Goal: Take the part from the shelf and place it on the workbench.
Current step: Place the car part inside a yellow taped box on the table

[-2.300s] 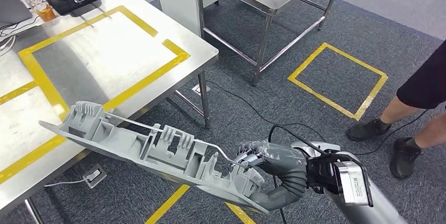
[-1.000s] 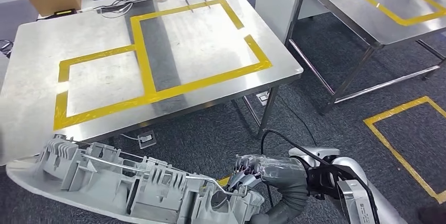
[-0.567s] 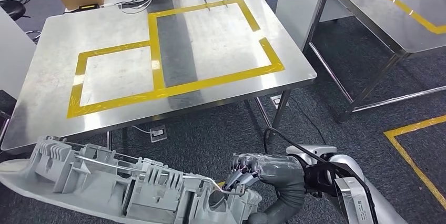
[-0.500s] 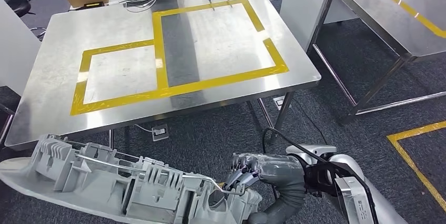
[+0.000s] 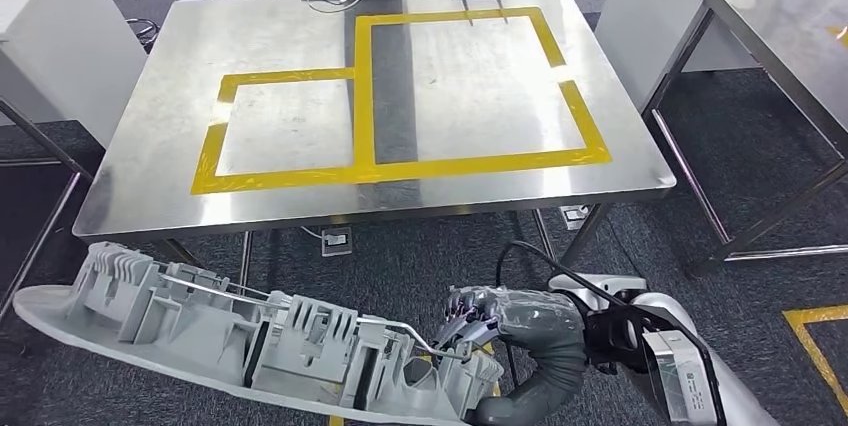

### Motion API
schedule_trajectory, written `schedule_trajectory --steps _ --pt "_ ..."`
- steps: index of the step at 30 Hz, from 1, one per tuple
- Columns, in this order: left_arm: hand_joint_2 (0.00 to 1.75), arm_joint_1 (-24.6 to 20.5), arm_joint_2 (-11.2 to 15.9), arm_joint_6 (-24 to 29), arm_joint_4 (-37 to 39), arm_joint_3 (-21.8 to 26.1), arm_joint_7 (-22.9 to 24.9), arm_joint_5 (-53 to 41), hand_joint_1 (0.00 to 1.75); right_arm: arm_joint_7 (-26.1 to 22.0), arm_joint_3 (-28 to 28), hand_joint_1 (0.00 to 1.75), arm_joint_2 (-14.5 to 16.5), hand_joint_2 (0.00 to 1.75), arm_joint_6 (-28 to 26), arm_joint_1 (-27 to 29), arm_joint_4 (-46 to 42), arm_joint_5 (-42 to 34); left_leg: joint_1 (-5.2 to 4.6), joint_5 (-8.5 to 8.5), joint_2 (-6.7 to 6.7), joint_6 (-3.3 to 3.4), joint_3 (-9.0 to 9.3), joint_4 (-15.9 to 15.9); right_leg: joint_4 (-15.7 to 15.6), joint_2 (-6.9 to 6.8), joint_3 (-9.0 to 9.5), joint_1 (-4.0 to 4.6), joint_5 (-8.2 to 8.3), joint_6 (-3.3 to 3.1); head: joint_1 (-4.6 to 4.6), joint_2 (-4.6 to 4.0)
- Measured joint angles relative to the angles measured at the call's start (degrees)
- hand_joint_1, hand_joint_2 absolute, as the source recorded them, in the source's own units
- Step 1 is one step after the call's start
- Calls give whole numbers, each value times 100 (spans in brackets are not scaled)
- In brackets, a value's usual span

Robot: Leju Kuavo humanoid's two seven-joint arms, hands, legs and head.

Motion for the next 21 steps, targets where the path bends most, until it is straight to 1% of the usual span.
schedule_trajectory --steps 1,2,3,4,6,7,8,10,11,12,13,14,15,16,17,18,20,21 --pt "175 1 2 3 1 1 -1 -2 0 1 -1 175 -2 175 -1 -4 1 -15 -3 -28 -30 -38 -7 35 -362 6 163 -12 148 9 3 0" --pt "175 3 3 6 0 1 -5 -3 0 1 -1 175 -4 175 -1 -7 2 -33 -8 -50 -50 -74 -20 62 -603 11 274 -13 241 -18 7 0" --pt "175 7 4 7 -1 2 -9 -5 0 1 -1 175 -6 175 -2 -10 3 -48 -15 -63 -60 -104 -31 76 -677 16 307 2 266 -74 8 0" --pt "175 12 3 3 -2 2 -14 -7 0 1 -1 175 -7 175 -2 -11 4 -61 -17 -69 -66 -131 -38 82 -679 24 312 20 276 -136 8 0" --pt "175 19 4 -22 -6 2 -22 -8 0 0 -2 175 -9 175 -2 -23 5 -78 8 -104 -51 -178 -53 114 -679 24 315 10 283 -218 4 0" --pt "175 20 7 -38 -8 2 -27 -8 0 0 -4 175 -9 175 -2 -29 5 -86 20 -184 -27 -208 -103 229 -684 24 327 -2 283 -254 -8 0" --pt "175 21 11 -51 -9 2 -33 -9 0 0 -5 175 -9 175 -2 -33 5 -94 29 -320 2 -238 -209 463 -688 23 338 -13 280 -279 -20 0" --pt "175 22 14 -62 -9 2 -41 -15 0 1 -7 175 -9 175 -2 -29 5 -104 35 -663 57 -282 -560 1192 -687 22 346 6 271 -309 -40 0" --pt "175 22 14 -63 -8 2 -43 -20 0 2 -6 175 -9 175 -2 -26 5 -105 37 -781 71 -289 -737 1537 -686 22 346 18 268 -313 -39 0" --pt "175 22 12 -63 -8 2 -44 -22 0 2 -5 175 -9 175 -2 -24 5 -106 35 -802 79 -283 -838 1714 -686 21 349 32 265 -317 -39 0" --pt "175 22 11 -63 -8 2 -44 -25 0 2 -4 175 -8 175 -2 -25 5 -107 31 -718 83 -262 -833 1672 -686 21 356 49 262 -321 -38 0" --pt "175 22 11 -63 -8 2 -45 -25 0 1 -4 175 -8 175 -2 -26 5 -107 21 -547 86 -222 -713 1409 -687 22 367 66 259 -324 -38 0" --pt "175 22 14 -63 -9 2 -46 -25 0 1 -5 175 -8 175 -2 -29 5 -107 2 -344 88 -162 -509 997 -689 24 379 83 257 -326 -38 0" --pt "175 20 21 -63 -13 3 -47 -26 0 1 -6 175 -8 175 -2 -31 5 -107 -23 -203 102 -96 -313 609 -691 24 388 106 254 -325 -33 0" --pt "175 18 26 -62 -16 3 -52 -28 0 1 -7 175 -8 175 -2 -31 5 -107 -53 -121 117 -41 -172 324 -694 23 391 114 251 -319 -33 0" --pt "175 19 30 -60 -20 3 -58 -33 0 3 -7 175 -8 175 -2 -31 5 -107 -80 -100 129 -3 -99 172 -698 19 391 116 249 -310 -31 0" --pt "175 21 36 -54 -28 3 -75 -45 0 5 -8 175 -8 175 -2 -32 2 -110 -109 -112 132 27 -71 101 -724 7 400 110 244 -272 -37 0" --pt "175 24 37 -54 -30 2 -83 -54 0 7 -11 175 -8 175 -2 -32 -1 -111 -98 -90 126 36 -24 46 -716 5 402 112 235 -253 -35 0"
